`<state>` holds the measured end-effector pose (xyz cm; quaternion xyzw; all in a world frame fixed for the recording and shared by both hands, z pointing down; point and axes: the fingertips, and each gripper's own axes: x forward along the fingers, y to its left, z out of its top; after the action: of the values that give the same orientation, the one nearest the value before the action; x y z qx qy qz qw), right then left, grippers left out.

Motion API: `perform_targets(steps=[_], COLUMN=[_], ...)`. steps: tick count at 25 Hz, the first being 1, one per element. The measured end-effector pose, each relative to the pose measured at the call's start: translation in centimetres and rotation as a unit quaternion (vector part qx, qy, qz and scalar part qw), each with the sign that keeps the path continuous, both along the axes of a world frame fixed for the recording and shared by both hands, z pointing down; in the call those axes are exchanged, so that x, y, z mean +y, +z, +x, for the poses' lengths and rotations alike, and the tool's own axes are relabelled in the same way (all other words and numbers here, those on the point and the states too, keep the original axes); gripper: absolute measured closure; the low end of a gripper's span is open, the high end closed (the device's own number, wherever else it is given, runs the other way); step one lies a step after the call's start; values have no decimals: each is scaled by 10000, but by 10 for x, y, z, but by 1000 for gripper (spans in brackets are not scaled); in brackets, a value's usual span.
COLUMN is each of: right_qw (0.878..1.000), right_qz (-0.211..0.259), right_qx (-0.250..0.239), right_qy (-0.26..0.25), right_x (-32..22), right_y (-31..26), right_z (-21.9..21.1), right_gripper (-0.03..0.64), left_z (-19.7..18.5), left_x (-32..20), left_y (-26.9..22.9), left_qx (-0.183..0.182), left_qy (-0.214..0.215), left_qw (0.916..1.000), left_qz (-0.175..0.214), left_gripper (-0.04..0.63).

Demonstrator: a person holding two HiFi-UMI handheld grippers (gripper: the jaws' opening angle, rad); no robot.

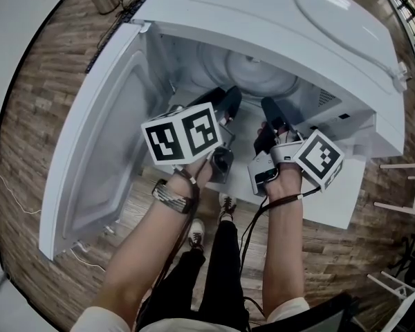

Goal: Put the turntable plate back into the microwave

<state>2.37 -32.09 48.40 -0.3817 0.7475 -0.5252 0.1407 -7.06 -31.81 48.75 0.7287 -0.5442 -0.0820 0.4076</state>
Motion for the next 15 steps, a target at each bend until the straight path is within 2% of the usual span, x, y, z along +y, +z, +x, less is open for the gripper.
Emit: perform_targets(steps=[5, 9, 13, 15], right_qw=[9999, 9997, 9998, 9999], right_qz=[-114, -230, -184, -155], right_qx=[8, -75, -41, -12], right_qy=[44, 101, 72, 54], right_x=[-1, -2, -1, 0], right_y=[1, 1, 0, 1], right_z=[-2, -2, -2, -3], right_gripper=[530, 529, 529, 529], left_z=[8, 7, 7, 2], left_x=[2, 5, 7, 8], left_y=[-1, 0, 2, 2], left_qx=[-410, -392, -475, -462], left_qy=[240, 216, 397, 353], left_qw=[9989, 9990, 9981, 9983], left_qz=[0, -35, -16, -12], left_gripper=[361, 362, 364, 364])
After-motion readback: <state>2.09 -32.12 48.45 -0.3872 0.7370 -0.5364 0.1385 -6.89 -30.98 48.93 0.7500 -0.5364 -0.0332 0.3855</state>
